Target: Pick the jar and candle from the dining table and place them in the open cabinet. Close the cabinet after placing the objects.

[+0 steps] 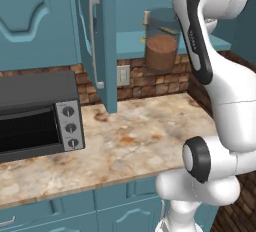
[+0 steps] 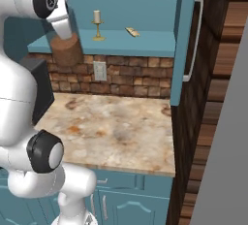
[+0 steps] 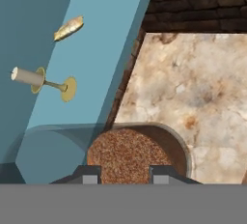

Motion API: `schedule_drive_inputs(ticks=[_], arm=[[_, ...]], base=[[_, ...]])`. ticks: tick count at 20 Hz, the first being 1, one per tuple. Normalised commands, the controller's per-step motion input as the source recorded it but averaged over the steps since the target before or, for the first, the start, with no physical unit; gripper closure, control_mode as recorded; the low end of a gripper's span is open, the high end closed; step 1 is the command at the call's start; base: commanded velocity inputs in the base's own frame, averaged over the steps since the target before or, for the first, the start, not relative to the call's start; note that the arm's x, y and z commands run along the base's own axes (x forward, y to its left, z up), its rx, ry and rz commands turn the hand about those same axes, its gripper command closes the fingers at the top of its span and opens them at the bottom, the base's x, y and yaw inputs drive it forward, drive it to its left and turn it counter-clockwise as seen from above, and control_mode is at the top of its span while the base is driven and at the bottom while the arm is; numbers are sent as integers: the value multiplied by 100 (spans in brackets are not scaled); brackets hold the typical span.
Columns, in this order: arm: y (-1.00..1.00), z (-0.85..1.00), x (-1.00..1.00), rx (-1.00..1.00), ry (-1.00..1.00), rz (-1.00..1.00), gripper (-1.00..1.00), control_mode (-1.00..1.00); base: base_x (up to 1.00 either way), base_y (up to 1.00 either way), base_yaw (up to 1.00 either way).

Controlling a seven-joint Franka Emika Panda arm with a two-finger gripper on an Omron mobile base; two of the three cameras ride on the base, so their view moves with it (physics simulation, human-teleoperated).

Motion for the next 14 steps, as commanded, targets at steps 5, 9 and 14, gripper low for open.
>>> schedule_drive_inputs(ticks=[5,9,14], arm=[[34,0,45,1,0,-6,100,-100],[14,-1,47,3,1,0,100,-100],[12,-7,56,0,-3,0,100,-100]], base=[[0,0,0],[0,0,0],[0,0,0]])
